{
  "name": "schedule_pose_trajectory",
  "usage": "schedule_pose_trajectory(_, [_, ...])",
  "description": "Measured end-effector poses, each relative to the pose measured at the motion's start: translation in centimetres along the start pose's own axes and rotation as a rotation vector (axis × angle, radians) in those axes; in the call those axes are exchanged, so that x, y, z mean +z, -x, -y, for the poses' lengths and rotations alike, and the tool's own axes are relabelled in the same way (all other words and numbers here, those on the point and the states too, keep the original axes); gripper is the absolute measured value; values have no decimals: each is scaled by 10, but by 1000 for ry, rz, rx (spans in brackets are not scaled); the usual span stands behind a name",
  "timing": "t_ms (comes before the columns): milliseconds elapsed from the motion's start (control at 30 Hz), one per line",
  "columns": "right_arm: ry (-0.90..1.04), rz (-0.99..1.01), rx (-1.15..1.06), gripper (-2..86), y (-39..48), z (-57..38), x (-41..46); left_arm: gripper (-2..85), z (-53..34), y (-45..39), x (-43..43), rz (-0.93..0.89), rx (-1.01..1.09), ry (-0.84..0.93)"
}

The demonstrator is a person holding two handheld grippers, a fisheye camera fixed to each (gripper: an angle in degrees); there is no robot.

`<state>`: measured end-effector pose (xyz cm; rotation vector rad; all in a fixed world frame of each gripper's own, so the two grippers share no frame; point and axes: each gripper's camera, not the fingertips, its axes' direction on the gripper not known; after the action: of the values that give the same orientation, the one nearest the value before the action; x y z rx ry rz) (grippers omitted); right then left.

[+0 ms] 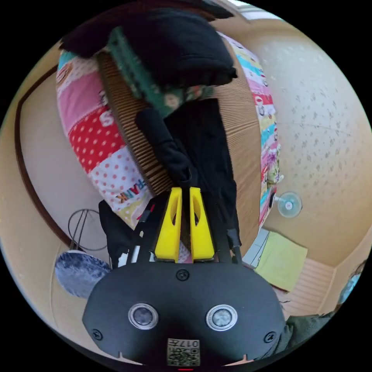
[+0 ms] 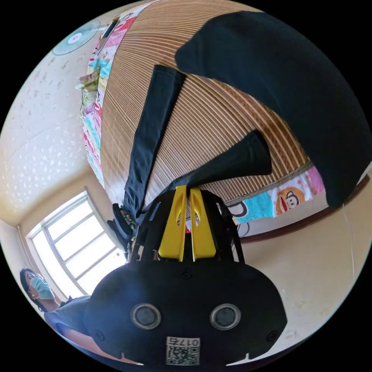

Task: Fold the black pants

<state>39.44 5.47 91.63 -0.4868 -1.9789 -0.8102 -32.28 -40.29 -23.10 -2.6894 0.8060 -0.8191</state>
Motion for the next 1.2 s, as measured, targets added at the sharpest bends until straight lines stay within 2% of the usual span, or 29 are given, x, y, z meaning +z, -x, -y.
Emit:
schedule_pose_trajectory(133, [45,-72,-13,11,50,72,9,41,35,-93,-4,40,147,16])
schedule_pose_trajectory(233, [-13,-101,-57,12,102,138,16,49,72,-143,25,44,167,7])
schedule_pose_trajectory(300, [-114,-105,-31,11,131,167,12,57,88,-162,45,28,149,-52])
schedule_pose_trajectory(367, [-244,-120,-35,7,168,186,10,46,96,-179,56,-81,178,-199])
schedule_pose_trajectory(433, [-207,-192,-93,6,196,201,29,40,95,-193,72,-131,228,-218])
schedule_pose_trajectory(500, [-95,-280,-175,4,218,213,62,46,95,-209,103,-76,251,-78])
schedule_pose_trajectory(600, [75,-341,-349,4,232,211,128,52,75,-242,161,119,443,152])
schedule_pose_trajectory(733, [313,-532,-387,4,185,188,218,35,33,-246,239,376,616,511])
schedule_pose_trajectory(767, [334,-561,-405,4,167,173,234,24,22,-243,247,476,650,532])
schedule_pose_trajectory(833, [239,-537,-427,5,150,150,229,13,9,-243,248,556,692,528])
schedule_pose_trajectory(1000, [282,-467,-317,6,87,114,224,0,-3,-241,236,561,654,539])
schedule_pose_trajectory(1100, [241,-312,-185,7,42,103,201,0,-2,-233,217,444,598,535])
schedule_pose_trajectory(1200, [8,-23,-59,10,0,100,150,12,-1,-215,191,323,484,503])
